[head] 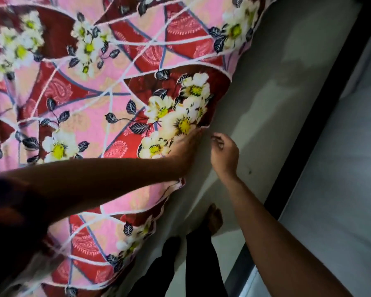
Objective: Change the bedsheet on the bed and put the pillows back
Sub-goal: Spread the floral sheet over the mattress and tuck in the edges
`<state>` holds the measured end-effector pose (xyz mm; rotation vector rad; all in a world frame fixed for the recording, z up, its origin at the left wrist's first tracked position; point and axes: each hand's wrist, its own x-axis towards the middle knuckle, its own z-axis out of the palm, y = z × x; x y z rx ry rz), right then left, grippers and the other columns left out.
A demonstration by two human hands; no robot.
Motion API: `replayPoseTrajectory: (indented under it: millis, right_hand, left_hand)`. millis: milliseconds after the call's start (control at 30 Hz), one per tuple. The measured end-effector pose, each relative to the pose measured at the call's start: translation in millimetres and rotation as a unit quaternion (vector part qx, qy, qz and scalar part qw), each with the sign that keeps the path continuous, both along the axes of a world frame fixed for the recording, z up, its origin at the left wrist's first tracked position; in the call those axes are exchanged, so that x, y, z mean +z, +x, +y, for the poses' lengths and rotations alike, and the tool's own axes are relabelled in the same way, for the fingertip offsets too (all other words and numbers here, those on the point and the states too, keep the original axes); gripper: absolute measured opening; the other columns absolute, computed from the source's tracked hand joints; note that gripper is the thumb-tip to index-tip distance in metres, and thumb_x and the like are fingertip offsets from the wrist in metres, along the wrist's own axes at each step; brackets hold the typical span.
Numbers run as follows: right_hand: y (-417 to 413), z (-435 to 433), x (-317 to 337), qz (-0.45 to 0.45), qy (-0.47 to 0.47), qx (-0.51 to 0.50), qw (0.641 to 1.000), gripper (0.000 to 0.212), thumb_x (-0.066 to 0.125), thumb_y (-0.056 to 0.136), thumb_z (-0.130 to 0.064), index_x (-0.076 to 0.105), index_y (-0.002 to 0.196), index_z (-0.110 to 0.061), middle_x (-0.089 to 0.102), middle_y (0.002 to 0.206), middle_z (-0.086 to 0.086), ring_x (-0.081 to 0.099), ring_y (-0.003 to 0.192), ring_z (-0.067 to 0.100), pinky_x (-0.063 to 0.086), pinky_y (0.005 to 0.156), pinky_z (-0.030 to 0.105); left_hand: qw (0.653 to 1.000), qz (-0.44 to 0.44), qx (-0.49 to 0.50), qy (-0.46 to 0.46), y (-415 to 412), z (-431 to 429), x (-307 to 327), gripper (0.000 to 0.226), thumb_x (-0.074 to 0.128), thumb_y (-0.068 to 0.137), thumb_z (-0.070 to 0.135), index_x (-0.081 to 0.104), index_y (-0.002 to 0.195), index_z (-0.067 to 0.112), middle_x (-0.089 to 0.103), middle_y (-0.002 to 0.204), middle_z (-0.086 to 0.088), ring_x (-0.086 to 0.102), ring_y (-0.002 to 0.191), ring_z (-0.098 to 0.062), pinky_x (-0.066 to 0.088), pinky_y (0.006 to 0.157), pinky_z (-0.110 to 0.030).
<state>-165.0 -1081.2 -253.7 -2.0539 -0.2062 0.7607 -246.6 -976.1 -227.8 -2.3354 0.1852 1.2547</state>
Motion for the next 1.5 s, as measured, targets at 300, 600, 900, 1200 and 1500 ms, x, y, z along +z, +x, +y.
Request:
replayPoseTrajectory:
  millis: [300, 600, 900, 1200, 1500]
  right_hand:
    - [103, 69, 13, -0.047, 0.160, 0.004, 0.986, 0.050, 0.039, 0.108, -0.033, 0.038, 0.153, -0.012, 0.039, 0.157, 0.005, 0.037, 0.139, 0.007, 0.035, 0.113, 0.026]
    - [145, 111, -30, 0.171, 0.099, 0.013, 0.980, 0.054, 0.038, 0.106, -0.039, 0.042, 0.149, -0.008, 0.045, 0.152, 0.006, 0.041, 0.143, 0.025, 0.030, 0.117, 0.028]
    - [304, 142, 3, 0.025, -0.002, -0.098, 0.995, 0.025, 0.054, 0.101, -0.012, 0.068, 0.120, -0.004, 0.069, 0.121, 0.011, 0.062, 0.113, 0.027, 0.039, 0.085, 0.019]
    - [461, 167, 32, -0.121, 0.029, -0.094, 0.988, 0.036, 0.054, 0.085, -0.022, 0.071, 0.116, -0.013, 0.072, 0.115, 0.006, 0.066, 0.103, 0.019, 0.049, 0.092, 0.029]
    - [602, 214, 19, -0.174, 0.020, 0.072, 0.982, 0.036, 0.063, 0.093, -0.004, 0.065, 0.129, -0.007, 0.065, 0.130, 0.009, 0.060, 0.115, 0.017, 0.036, 0.086, 0.000]
  left_hand:
    - [0.942, -0.124, 0.060, -0.305, 65, 7, 45, 0.024, 0.049, 0.087, 0.033, 0.067, 0.093, 0.018, 0.067, 0.087, -0.004, 0.062, 0.089, -0.026, 0.047, 0.090, -0.042]
    - [0.741, -0.540, 0.208, -0.342, 218, 161, 60, 0.039, 0.058, 0.090, 0.034, 0.067, 0.123, 0.013, 0.063, 0.131, -0.009, 0.054, 0.127, -0.030, 0.044, 0.101, -0.050]
    - [0.847, -0.398, 0.249, -0.251, 348, 185, 27, 0.076, 0.044, 0.092, 0.041, 0.019, 0.159, 0.015, 0.004, 0.167, -0.012, 0.000, 0.154, -0.034, 0.011, 0.120, -0.060]
    - [0.808, -0.430, 0.222, -0.336, 394, 178, 47, 0.063, 0.044, 0.083, 0.032, 0.052, 0.142, 0.011, 0.041, 0.154, -0.017, 0.033, 0.145, -0.037, 0.026, 0.120, -0.053]
    - [0.813, -0.424, 0.262, -0.300, 519, 212, 54, 0.060, 0.044, 0.093, 0.032, 0.037, 0.151, 0.018, 0.028, 0.162, -0.011, 0.020, 0.151, -0.031, 0.017, 0.123, -0.048]
